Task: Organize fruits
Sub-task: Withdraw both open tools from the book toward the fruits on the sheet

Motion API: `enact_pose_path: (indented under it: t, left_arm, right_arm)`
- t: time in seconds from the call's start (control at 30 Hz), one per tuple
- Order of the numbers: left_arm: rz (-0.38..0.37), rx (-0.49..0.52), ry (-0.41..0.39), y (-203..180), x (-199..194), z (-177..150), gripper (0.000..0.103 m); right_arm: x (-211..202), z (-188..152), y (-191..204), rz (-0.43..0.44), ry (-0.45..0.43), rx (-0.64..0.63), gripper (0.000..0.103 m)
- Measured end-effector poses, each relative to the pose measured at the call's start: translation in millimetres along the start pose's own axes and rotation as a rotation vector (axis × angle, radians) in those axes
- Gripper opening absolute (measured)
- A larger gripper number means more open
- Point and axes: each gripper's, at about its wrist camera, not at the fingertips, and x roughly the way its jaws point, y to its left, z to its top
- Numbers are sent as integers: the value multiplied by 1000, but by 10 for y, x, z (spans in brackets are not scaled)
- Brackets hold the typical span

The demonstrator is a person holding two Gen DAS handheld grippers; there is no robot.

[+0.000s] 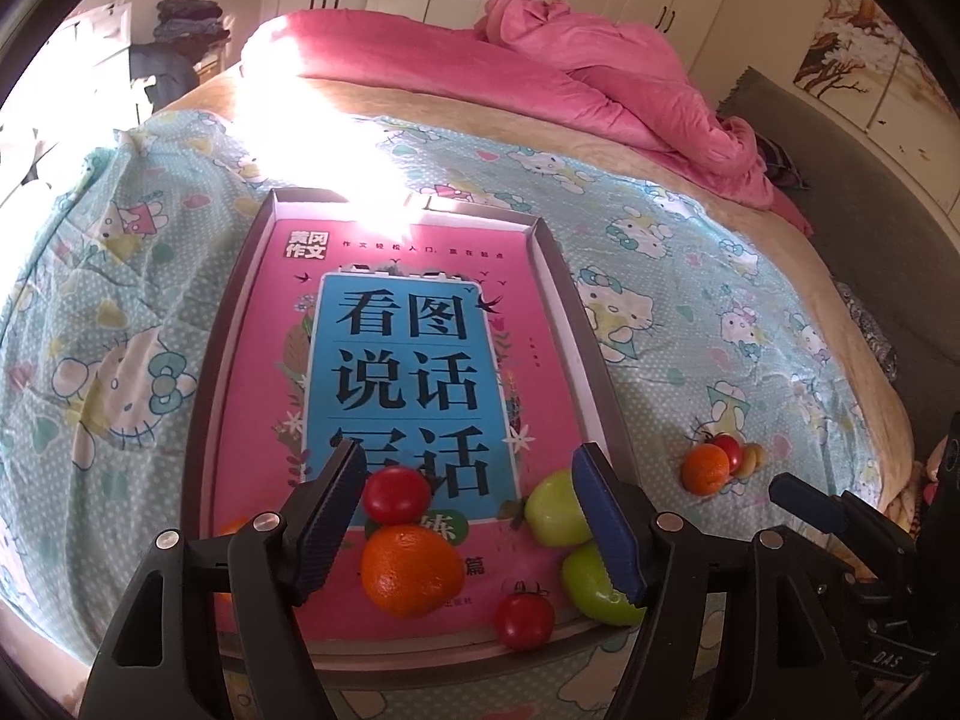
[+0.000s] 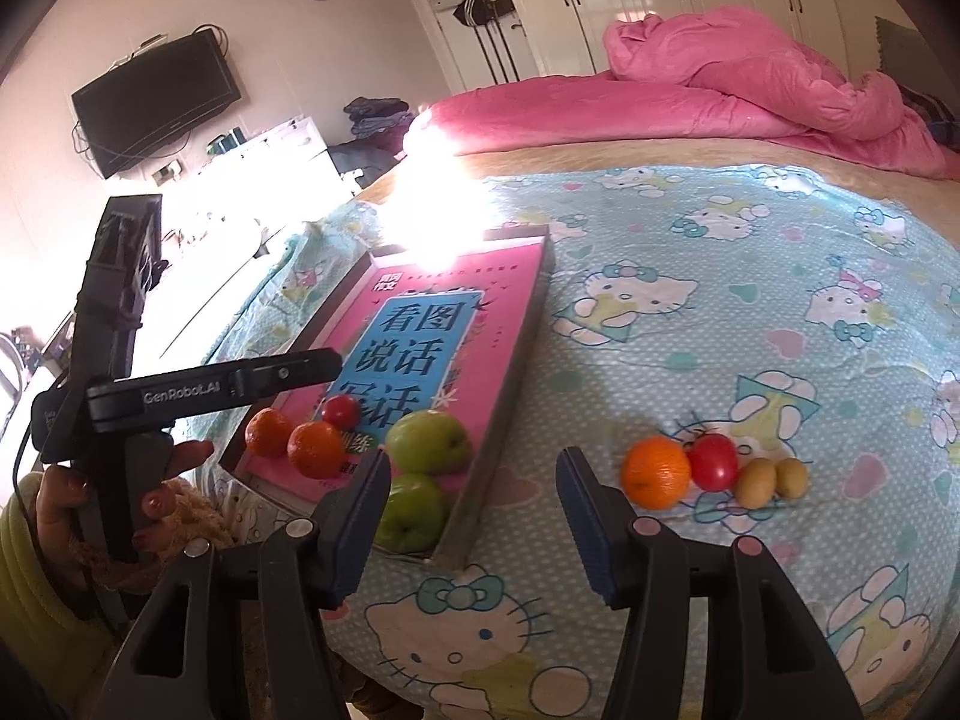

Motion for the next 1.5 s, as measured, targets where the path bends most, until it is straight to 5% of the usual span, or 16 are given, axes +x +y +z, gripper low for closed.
enact_pose_path:
  t: [1.5]
  left_arm:
    - [-39,96,17,-508,-41,-201,75]
  right_arm:
    - [-535,-5,-912,-200,-76,167,63]
